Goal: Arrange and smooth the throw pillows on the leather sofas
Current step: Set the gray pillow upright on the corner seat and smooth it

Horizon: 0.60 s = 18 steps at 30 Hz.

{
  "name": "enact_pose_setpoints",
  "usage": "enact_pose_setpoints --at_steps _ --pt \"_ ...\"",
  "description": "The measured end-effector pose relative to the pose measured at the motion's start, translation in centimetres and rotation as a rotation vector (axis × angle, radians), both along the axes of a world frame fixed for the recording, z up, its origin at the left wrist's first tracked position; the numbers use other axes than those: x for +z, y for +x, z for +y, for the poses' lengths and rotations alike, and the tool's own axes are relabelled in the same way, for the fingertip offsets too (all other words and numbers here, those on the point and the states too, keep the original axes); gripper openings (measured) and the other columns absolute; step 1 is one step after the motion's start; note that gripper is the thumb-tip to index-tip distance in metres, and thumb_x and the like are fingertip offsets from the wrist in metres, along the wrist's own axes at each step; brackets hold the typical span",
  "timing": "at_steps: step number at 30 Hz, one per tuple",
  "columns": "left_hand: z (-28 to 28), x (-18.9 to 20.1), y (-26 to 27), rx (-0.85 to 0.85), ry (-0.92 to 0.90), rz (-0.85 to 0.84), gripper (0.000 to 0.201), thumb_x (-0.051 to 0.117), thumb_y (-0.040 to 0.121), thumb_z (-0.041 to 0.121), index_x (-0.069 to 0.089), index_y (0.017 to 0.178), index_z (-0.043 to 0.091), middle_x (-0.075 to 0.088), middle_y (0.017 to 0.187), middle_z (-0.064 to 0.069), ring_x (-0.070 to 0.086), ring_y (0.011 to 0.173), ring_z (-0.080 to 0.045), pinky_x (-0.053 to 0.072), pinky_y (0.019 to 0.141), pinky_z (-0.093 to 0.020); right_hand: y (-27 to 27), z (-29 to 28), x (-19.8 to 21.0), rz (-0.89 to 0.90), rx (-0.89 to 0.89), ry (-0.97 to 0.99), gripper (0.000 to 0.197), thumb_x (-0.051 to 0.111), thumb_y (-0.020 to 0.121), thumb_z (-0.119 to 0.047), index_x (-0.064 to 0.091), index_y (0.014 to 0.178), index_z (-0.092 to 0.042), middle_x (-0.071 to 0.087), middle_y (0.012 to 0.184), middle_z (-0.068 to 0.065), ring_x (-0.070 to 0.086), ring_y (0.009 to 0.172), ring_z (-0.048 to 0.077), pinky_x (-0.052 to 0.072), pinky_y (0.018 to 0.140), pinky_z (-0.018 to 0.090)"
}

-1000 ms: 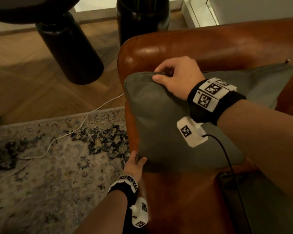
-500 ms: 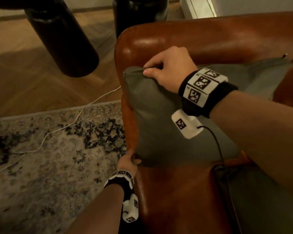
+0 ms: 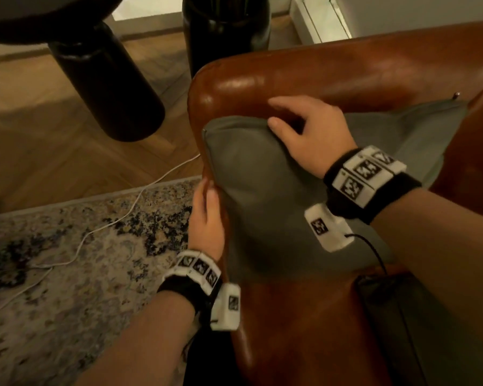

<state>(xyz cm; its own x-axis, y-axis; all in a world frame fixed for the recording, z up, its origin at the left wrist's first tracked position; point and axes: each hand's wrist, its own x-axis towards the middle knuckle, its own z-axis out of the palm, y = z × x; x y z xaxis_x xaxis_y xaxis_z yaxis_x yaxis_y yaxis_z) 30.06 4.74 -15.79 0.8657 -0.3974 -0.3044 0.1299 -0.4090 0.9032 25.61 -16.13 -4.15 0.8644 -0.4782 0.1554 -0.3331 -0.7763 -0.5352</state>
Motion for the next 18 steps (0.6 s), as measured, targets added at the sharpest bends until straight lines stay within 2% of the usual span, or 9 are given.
enact_pose_setpoints --at_steps 2,5,6,9,12,14,16,18 --pt "-3.1 3.8 1.3 0.011 -0.135 -0.040 0.057 0.037 0.100 0.052 0.027 0.152 0.028 0.043 0.145 0.009 0.042 0.125 -0.005 0.033 0.102 -0.022 -1.8 -0.1 -0.9 0.053 -0.001 -0.033 0.047 0.050 0.099 -0.041 0.049 0.143 -0.025 0.053 0.142 -0.001 0.044 0.132 0.017 0.029 0.109 0.025" --pt "-5.8 5.8 3.5 0.082 -0.055 -0.185 0.050 0.043 0.101 0.045 0.044 0.139 0.013 0.055 0.132 0.001 0.051 0.125 -0.019 0.036 0.093 -0.019 -3.5 -0.3 -2.2 0.115 -0.013 -0.157 0.053 0.038 0.102 -0.044 0.038 0.150 -0.022 0.044 0.151 0.003 0.034 0.142 0.021 0.020 0.120 0.037" --pt "-5.9 5.7 4.2 0.103 -0.009 -0.204 0.048 0.041 0.102 0.043 0.048 0.136 0.010 0.057 0.132 -0.003 0.051 0.126 -0.024 0.037 0.094 -0.022 -4.1 -0.5 -2.6 0.150 -0.033 -0.220 0.055 0.033 0.102 -0.046 0.035 0.151 -0.022 0.040 0.153 0.003 0.031 0.144 0.022 0.017 0.121 0.039" --pt "-5.0 4.3 5.7 0.132 0.117 -0.160 0.053 0.037 0.103 0.043 0.048 0.141 0.007 0.053 0.140 -0.014 0.047 0.131 -0.031 0.037 0.109 -0.038 -7.1 -2.4 -4.2 0.284 -0.102 -0.380 0.060 0.021 0.101 -0.054 0.026 0.154 -0.027 0.029 0.160 0.000 0.019 0.149 0.021 0.007 0.123 0.043" --pt "-4.5 4.3 5.8 0.149 0.125 -0.155 0.052 0.036 0.104 0.043 0.047 0.140 0.008 0.054 0.137 -0.011 0.049 0.128 -0.031 0.039 0.107 -0.042 -10.7 -5.7 -5.0 0.361 -0.266 -0.359 0.066 0.014 0.098 -0.061 0.021 0.155 -0.029 0.024 0.162 -0.002 0.014 0.150 0.019 0.004 0.122 0.047" --pt "-4.7 5.2 5.5 0.132 0.043 -0.149 0.047 0.038 0.103 0.043 0.042 0.141 0.015 0.052 0.131 -0.001 0.050 0.122 -0.022 0.040 0.099 -0.034 -11.8 -6.9 -5.0 0.369 -0.315 -0.311 0.065 0.014 0.098 -0.060 0.025 0.154 -0.027 0.025 0.161 -0.002 0.014 0.150 0.019 0.004 0.122 0.048" --pt "-5.1 6.7 5.8 0.108 -0.024 -0.104 0.053 0.044 0.099 0.050 0.034 0.147 0.029 0.047 0.137 0.002 0.046 0.123 -0.016 0.038 0.101 -0.033 -11.2 -7.4 -4.4 0.291 -0.315 -0.269 0.059 0.019 0.100 -0.052 0.037 0.149 -0.024 0.035 0.157 -0.001 0.022 0.148 0.021 0.009 0.121 0.048" --pt "-5.4 7.8 7.2 -0.009 0.068 -0.169 0.050 0.050 0.096 0.053 0.044 0.140 0.031 0.052 0.137 0.001 0.050 0.123 -0.019 0.042 0.104 -0.037 -9.5 -8.2 -3.2 0.221 -0.272 -0.219 0.051 0.026 0.101 -0.046 0.049 0.140 -0.024 0.048 0.147 0.000 0.035 0.140 0.022 0.017 0.118 0.045"
